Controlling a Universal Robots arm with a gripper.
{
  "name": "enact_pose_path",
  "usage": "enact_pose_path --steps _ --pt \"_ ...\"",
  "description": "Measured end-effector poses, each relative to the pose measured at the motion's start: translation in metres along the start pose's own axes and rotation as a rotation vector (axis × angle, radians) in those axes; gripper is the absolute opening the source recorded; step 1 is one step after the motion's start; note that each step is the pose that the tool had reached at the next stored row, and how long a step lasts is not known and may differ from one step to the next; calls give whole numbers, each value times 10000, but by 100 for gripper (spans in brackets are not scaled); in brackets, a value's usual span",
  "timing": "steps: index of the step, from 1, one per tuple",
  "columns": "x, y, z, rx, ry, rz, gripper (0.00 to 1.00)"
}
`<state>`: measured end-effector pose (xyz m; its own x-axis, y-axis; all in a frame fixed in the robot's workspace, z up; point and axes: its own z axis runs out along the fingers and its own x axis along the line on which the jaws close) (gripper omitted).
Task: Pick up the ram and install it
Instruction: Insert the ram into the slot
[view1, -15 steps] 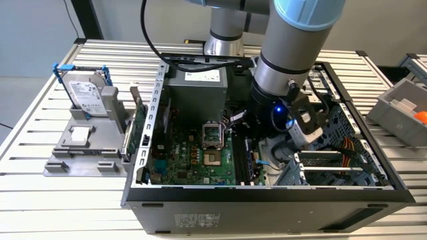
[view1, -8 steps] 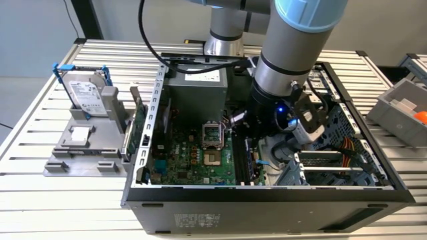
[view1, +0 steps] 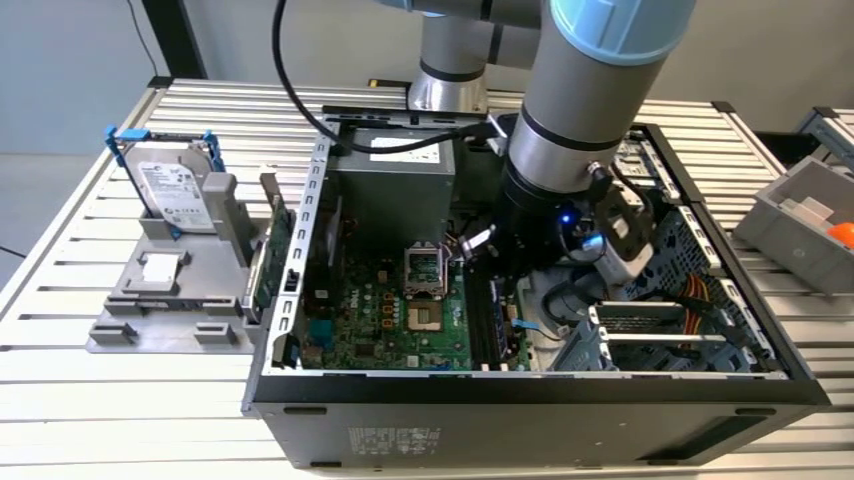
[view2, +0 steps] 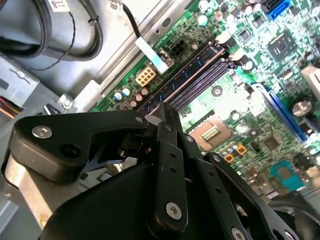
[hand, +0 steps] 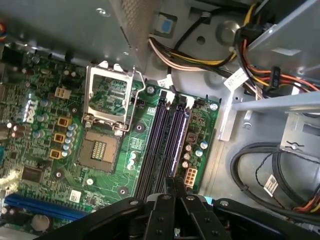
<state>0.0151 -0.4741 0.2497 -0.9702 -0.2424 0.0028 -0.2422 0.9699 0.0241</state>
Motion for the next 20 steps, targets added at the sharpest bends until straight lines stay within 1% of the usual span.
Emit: enact_pose_path --steps 4,13,18,20 --pt "-3 -1 0 0 8 -363 0" --pt "-3 0 1 1 20 -848 0" --pt "-3 1 1 3 30 -1235 0" --pt "-3 1 1 2 31 -1301 0"
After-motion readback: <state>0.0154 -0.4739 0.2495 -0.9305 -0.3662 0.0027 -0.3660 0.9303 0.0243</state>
